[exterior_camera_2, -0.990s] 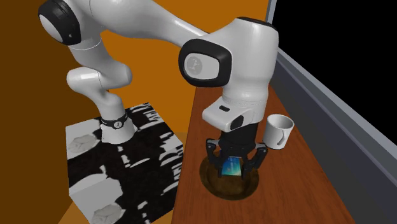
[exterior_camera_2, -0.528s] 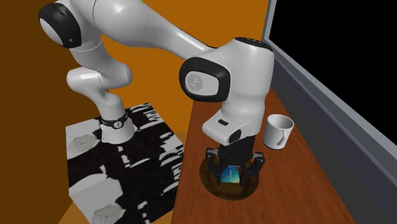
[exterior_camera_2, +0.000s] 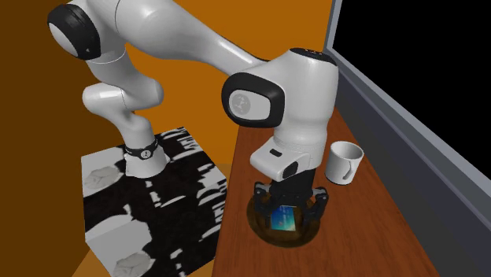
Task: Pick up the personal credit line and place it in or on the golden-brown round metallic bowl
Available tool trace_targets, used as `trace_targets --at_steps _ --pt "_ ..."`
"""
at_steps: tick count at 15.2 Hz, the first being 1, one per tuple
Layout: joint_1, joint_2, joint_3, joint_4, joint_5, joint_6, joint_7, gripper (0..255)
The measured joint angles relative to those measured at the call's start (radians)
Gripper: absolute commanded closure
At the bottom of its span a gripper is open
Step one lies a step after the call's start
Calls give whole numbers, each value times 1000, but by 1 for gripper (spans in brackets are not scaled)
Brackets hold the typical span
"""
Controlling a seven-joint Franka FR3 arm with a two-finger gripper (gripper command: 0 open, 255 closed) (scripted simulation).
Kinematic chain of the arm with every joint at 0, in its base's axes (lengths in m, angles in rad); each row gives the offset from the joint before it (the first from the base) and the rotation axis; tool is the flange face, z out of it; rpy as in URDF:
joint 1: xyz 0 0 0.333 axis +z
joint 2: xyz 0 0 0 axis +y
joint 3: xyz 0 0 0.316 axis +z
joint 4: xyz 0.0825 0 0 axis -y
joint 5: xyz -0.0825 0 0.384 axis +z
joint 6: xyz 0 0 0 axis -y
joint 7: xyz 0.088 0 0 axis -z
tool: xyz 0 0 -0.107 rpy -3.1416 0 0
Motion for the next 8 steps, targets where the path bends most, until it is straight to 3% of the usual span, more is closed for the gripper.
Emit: trace_targets --at_steps 5,8 --pt "0 0 0 0 0 0 0 0" --pt "-2 -28 14 34 24 -55 -16 0"
